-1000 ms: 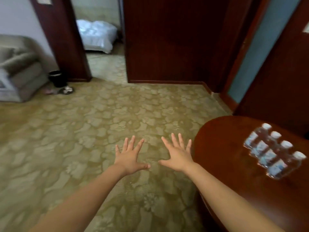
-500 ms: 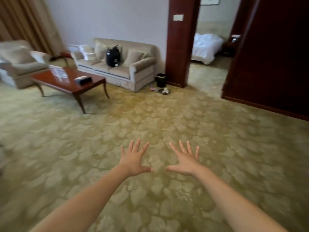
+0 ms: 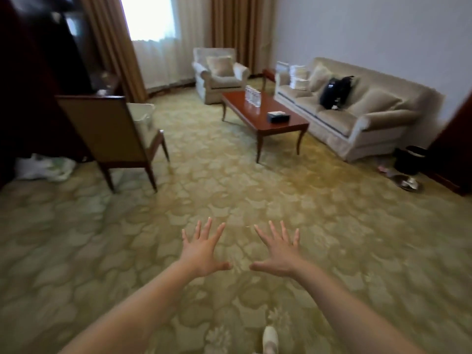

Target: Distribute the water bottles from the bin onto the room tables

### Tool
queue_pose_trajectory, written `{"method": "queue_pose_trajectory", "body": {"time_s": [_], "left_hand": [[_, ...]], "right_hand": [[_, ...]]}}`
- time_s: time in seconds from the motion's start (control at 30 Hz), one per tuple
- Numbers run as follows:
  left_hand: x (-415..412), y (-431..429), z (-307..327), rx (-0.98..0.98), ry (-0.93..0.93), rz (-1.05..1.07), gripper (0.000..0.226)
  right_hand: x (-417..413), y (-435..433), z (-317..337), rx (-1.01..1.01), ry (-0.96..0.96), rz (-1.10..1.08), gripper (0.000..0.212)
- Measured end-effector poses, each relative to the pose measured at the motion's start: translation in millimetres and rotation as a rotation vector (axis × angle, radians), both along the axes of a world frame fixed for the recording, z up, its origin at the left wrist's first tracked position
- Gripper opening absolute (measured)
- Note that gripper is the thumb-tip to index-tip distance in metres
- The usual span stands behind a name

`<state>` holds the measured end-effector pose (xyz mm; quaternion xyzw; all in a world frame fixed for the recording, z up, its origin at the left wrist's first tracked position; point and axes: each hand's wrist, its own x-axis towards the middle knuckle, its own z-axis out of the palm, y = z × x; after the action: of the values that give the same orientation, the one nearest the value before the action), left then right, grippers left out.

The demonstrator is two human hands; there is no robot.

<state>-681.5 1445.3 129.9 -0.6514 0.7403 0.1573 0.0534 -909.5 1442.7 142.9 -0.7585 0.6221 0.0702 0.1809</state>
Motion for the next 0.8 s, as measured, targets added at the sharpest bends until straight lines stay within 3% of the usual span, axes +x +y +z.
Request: {"method": "queue_pose_trajectory", "body": {"time_s": [0.4, 0.8], "left_hand": [[65, -200, 12, -0.05, 0.018, 0.428, 0.112], [130, -391, 9, -0.036, 0.059, 0.608, 0.113]], "right_hand": [[100, -289, 11, -0.056, -0.03, 0.425, 0.104], [179, -515, 21, -0.064, -0.064, 0.584, 0.105]]}}
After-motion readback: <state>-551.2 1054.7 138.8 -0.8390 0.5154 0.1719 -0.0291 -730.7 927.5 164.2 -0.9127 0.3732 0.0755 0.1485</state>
